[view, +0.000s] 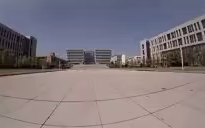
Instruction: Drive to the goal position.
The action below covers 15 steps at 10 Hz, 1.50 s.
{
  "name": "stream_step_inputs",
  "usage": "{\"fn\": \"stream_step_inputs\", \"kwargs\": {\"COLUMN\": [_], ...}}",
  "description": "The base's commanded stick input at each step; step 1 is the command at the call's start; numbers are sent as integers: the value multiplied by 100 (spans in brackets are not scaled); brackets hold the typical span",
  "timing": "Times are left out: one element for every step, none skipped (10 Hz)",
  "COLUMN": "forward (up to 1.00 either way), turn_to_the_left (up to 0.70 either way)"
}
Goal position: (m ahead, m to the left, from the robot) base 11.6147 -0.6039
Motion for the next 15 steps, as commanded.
{"fn": "stream_step_inputs", "kwargs": {"forward": [4,4,4,4,4,4,4,4,4,4,4,4,4,4,4], "turn_to_the_left": [0,0,0,0,0,0,0,0,0,0,0,0,0,0,0]}}
